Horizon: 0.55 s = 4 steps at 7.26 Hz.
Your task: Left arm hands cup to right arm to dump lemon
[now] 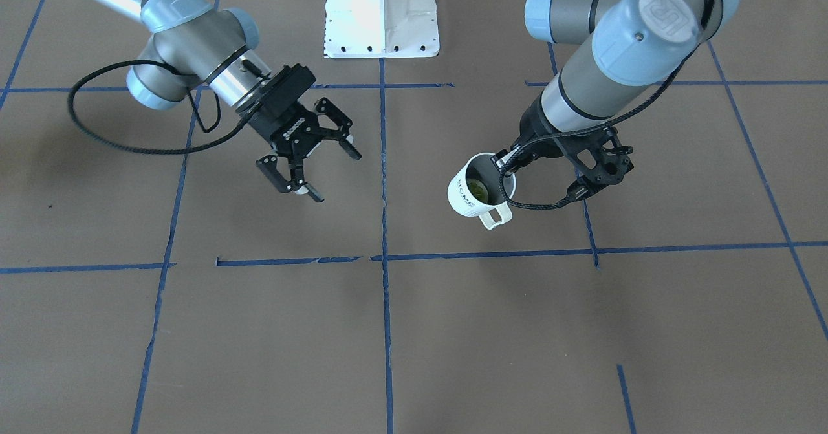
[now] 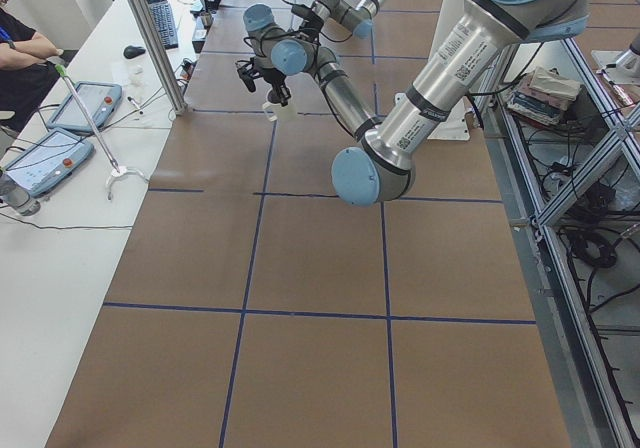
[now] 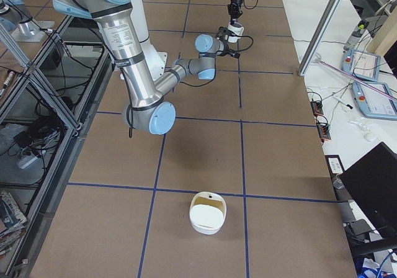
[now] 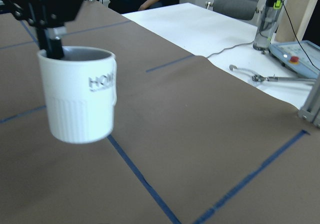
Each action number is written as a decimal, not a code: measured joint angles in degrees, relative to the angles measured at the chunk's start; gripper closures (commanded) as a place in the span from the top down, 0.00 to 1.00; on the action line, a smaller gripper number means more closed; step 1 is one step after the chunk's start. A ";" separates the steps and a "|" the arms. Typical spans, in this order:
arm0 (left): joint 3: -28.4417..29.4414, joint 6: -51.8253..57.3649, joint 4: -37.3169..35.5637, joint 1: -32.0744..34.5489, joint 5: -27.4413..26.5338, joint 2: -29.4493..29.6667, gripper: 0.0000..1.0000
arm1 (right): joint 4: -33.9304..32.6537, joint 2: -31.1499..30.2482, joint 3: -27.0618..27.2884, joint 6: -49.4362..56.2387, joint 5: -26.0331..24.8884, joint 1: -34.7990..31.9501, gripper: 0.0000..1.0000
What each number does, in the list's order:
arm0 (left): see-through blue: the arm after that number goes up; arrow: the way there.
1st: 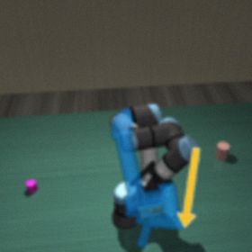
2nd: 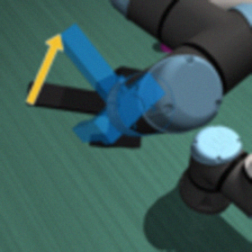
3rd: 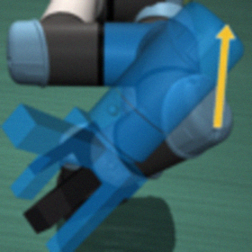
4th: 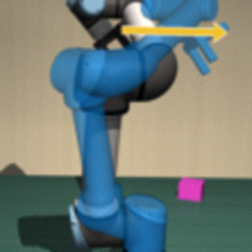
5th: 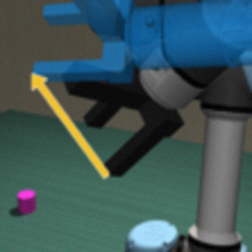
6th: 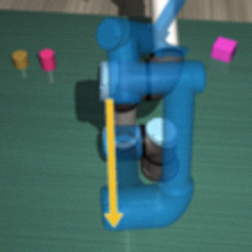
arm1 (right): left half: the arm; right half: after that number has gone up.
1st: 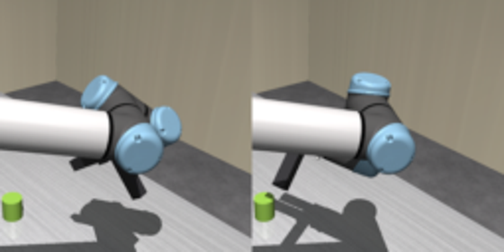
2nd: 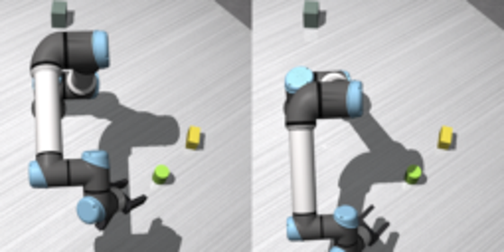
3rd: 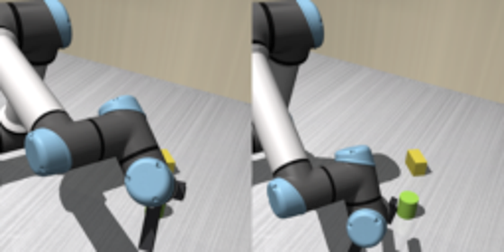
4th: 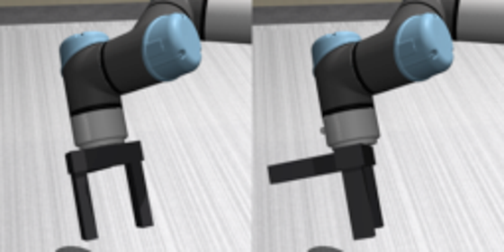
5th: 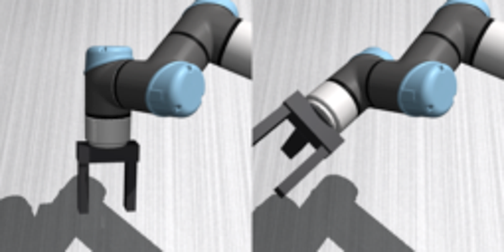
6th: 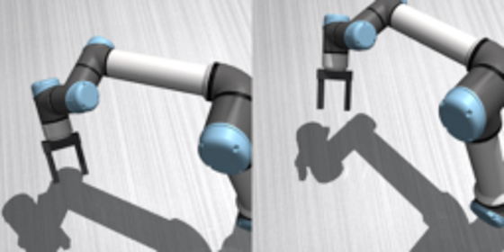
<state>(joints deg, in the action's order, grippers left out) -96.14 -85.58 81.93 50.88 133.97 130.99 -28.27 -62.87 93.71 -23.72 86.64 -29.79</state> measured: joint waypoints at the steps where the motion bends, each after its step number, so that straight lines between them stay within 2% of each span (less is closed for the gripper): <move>1: 0.39 -3.92 1.27 -1.15 0.01 1.13 0.00 | 1.86 0.83 0.02 -0.31 -7.12 4.17 1.00; 2: 0.54 -7.31 1.87 -2.30 0.01 2.39 0.00 | 2.54 1.58 0.03 -1.15 -11.89 6.77 1.00; 4: 0.57 -10.75 2.26 -3.92 0.05 3.88 0.00 | 2.84 2.07 -0.01 -2.75 -15.69 9.03 1.00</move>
<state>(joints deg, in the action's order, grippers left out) -95.57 -96.32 84.19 46.96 134.03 134.87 -25.44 -60.81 93.70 -26.48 70.95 -20.76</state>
